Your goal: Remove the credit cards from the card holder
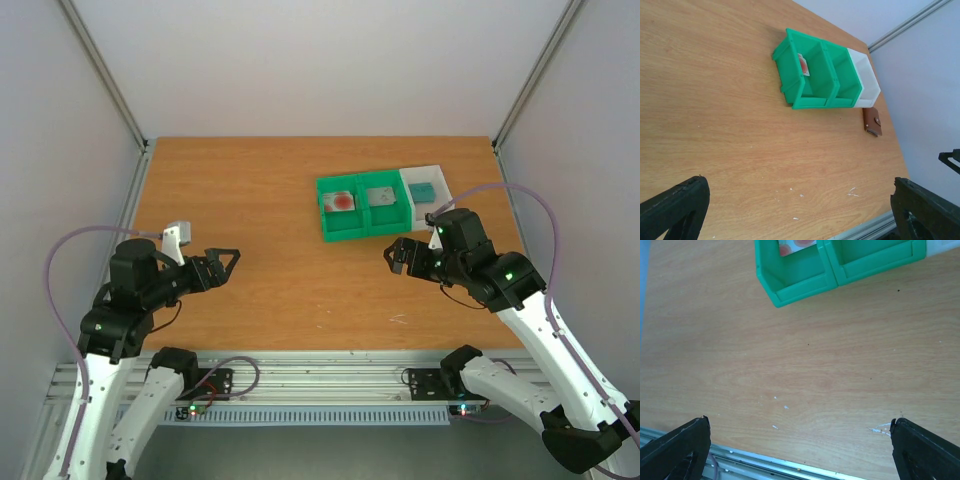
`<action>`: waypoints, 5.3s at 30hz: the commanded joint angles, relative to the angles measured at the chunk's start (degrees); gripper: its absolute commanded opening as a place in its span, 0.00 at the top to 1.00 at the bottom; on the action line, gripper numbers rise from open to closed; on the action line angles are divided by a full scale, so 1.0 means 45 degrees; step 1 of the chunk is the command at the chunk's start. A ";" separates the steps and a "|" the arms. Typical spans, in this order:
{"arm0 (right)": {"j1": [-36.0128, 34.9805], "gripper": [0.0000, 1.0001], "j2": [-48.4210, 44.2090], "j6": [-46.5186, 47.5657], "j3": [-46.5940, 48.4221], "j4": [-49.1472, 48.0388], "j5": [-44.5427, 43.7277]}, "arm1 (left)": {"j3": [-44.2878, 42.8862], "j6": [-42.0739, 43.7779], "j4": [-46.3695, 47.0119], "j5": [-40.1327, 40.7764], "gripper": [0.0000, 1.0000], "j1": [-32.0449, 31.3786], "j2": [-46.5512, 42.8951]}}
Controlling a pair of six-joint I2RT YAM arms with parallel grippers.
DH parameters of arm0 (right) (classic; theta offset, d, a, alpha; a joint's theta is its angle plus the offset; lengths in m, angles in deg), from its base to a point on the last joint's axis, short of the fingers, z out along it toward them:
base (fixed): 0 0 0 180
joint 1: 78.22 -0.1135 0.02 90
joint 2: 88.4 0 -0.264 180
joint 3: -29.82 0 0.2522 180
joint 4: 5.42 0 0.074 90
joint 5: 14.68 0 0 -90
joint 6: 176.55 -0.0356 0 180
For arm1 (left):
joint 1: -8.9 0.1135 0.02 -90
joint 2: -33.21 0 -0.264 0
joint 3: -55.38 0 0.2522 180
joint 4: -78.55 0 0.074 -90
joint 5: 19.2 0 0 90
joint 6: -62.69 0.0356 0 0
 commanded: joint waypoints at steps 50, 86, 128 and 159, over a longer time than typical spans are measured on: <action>0.2490 0.61 1.4549 0.3438 0.2710 -0.1652 -1.2456 | 0.1241 0.2164 0.1840 0.0183 0.01 0.0079 0.0769; 0.3501 0.59 1.2881 0.3276 0.0391 -0.3350 -1.0409 | 0.1277 0.2145 0.1852 0.0248 0.01 0.0079 0.0934; 0.0509 0.99 1.1476 0.1836 0.0991 -0.0711 -0.9565 | 0.1174 0.2059 0.1591 0.0821 0.01 0.0060 0.0536; -0.8020 0.74 0.8290 0.0597 -0.0882 -0.1728 -0.5884 | 0.1035 0.1184 0.0938 0.0413 0.04 -0.0175 0.1545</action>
